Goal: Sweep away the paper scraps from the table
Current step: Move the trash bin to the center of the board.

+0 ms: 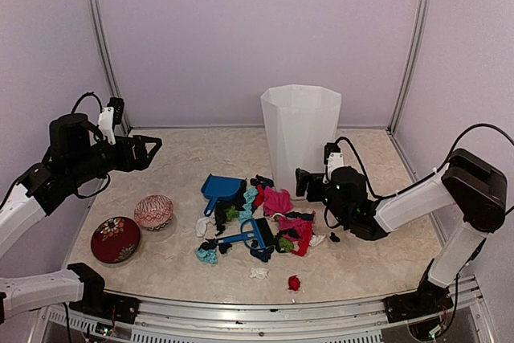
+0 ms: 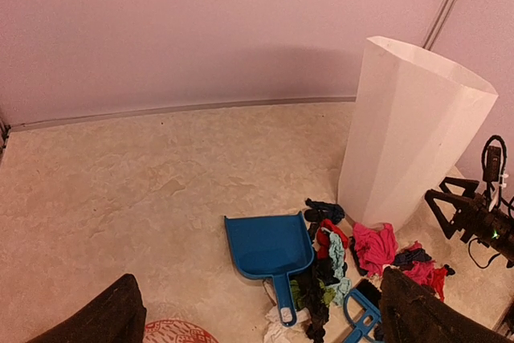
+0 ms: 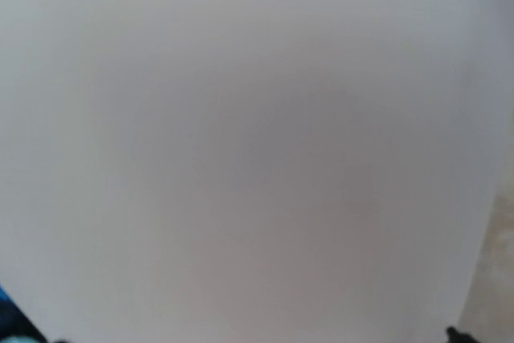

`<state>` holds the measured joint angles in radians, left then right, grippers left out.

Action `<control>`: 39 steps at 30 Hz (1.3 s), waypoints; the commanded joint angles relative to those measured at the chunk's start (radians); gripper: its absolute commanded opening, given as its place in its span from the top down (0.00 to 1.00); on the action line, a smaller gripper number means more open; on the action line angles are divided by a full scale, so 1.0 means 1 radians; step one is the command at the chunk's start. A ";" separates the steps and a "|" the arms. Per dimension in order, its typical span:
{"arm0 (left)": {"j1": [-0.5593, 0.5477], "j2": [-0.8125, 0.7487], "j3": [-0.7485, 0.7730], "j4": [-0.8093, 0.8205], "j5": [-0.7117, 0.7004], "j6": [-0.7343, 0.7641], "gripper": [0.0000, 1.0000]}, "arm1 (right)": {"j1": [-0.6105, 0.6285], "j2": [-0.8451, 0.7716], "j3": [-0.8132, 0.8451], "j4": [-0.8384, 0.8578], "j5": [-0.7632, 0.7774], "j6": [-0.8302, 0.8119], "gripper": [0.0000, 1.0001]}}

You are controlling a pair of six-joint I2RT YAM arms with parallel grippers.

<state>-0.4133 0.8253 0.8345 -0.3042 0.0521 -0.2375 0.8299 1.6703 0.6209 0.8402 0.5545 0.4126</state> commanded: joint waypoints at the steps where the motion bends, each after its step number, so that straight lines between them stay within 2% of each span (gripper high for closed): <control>1: 0.007 0.004 -0.007 0.024 0.004 -0.004 0.01 | -0.008 -0.013 -0.060 -0.002 0.002 0.082 0.00; 8: 0.016 0.009 -0.006 0.025 0.011 -0.005 0.01 | -0.007 -0.012 -0.105 -0.004 -0.006 0.139 0.00; 21: 0.016 0.015 -0.008 0.025 0.011 -0.005 0.01 | -0.023 0.088 -0.046 0.068 0.020 0.126 0.00; 39: 0.019 0.041 -0.007 0.021 0.002 -0.006 0.01 | -0.172 0.248 0.113 0.115 -0.058 0.106 0.00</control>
<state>-0.4042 0.8555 0.8345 -0.3035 0.0525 -0.2382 0.6956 1.8809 0.6899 0.9184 0.5106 0.5323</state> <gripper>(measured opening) 0.988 0.999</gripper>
